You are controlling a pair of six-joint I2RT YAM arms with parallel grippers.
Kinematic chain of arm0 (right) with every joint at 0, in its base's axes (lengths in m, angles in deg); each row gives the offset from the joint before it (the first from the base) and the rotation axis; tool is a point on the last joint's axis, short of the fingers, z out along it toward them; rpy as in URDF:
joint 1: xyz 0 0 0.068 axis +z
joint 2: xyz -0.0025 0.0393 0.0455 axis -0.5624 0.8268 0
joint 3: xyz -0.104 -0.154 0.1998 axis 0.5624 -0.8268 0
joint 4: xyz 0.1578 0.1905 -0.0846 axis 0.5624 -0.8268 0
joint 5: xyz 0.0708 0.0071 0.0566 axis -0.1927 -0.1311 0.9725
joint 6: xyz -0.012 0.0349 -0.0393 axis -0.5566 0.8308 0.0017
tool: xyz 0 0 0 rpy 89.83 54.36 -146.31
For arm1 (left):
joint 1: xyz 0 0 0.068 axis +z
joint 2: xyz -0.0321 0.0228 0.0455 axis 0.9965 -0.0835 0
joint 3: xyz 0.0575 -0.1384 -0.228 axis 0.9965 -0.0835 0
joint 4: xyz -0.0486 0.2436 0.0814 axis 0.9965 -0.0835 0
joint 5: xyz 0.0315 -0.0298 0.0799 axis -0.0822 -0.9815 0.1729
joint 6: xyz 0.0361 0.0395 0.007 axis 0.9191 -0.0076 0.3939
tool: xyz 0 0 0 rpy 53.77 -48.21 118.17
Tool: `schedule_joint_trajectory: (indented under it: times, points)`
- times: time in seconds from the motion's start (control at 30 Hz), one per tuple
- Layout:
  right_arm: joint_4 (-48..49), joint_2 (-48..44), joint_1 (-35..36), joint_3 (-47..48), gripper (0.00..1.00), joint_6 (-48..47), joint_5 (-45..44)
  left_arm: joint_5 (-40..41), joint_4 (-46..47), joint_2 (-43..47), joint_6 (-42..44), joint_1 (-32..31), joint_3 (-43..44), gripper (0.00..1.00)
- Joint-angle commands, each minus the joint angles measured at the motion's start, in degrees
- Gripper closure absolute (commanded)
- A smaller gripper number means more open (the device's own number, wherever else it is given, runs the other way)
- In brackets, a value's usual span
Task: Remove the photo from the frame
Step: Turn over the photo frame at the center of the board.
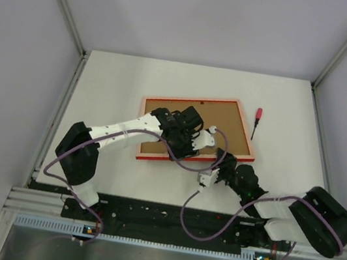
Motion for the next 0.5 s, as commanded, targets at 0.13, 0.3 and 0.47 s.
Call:
schedule_joint_trajectory:
  times: [0.13, 0.3, 0.47]
  points:
    - [-31.2, -13.8, 0.8, 15.2, 1.00, 12.6, -3.6, 7.1, 3.3, 10.7, 0.4, 3.0, 3.7, 0.32]
    - [-54.7, -14.1, 0.8, 27.5, 1.00, 18.7, 2.4, 10.6, 3.7, 15.9, 1.0, 7.2, 6.4, 0.28]
    - [-68.7, -13.6, 0.8, 38.3, 1.00, 21.4, 7.3, 12.2, 5.7, 22.1, 1.1, 13.8, 8.2, 0.23]
